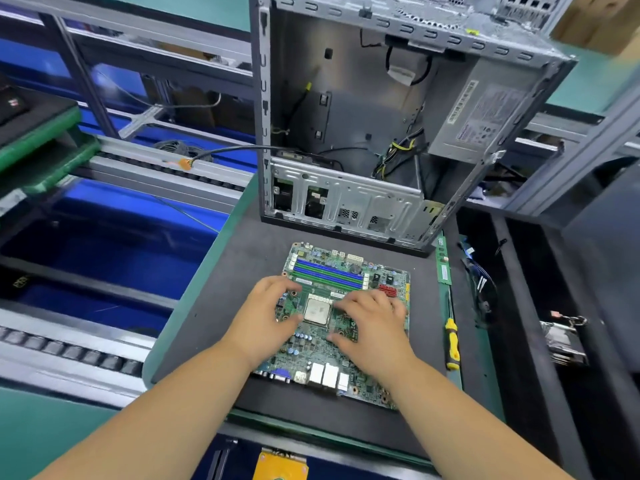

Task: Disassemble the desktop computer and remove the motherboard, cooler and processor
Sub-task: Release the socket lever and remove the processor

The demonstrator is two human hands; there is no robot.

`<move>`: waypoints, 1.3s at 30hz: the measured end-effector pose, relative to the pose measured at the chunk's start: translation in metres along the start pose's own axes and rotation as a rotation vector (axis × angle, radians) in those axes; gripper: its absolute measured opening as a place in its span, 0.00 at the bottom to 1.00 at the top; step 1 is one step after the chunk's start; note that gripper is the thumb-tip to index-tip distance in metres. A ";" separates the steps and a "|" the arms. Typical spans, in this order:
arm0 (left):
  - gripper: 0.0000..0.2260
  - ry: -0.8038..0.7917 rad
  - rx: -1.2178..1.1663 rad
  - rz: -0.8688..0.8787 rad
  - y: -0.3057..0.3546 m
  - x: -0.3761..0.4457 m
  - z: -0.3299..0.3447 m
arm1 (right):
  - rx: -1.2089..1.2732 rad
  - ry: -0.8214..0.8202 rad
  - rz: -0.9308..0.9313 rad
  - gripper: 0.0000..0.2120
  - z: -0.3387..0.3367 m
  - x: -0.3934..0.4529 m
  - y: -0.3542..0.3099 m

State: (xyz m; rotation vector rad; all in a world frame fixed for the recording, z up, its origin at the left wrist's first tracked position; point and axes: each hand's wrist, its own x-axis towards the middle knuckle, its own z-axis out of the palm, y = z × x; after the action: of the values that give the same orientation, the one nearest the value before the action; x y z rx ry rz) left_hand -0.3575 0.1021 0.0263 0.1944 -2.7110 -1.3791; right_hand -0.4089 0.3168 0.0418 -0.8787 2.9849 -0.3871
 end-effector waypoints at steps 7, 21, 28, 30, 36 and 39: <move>0.18 0.005 0.129 0.065 0.006 0.000 0.020 | -0.026 0.036 0.081 0.26 0.008 -0.002 -0.005; 0.20 0.035 0.215 0.018 0.003 0.002 0.025 | 0.019 0.057 0.077 0.26 0.007 0.003 -0.006; 0.19 0.021 0.231 -0.012 0.003 0.004 0.026 | -0.007 0.050 0.056 0.27 0.005 0.006 -0.008; 0.19 0.021 0.234 -0.012 0.002 0.004 0.026 | -0.010 0.059 0.060 0.26 0.005 0.005 -0.009; 0.19 0.020 0.251 -0.008 0.002 0.005 0.027 | -0.124 0.047 0.027 0.24 0.001 0.007 -0.013; 0.19 0.017 0.254 -0.012 0.002 0.005 0.027 | -0.174 0.030 -0.005 0.25 -0.001 0.008 -0.014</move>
State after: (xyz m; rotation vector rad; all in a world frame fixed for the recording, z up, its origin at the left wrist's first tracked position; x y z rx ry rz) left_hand -0.3667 0.1239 0.0121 0.2390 -2.8680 -1.0259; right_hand -0.4082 0.3014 0.0471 -0.8998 3.0817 -0.1438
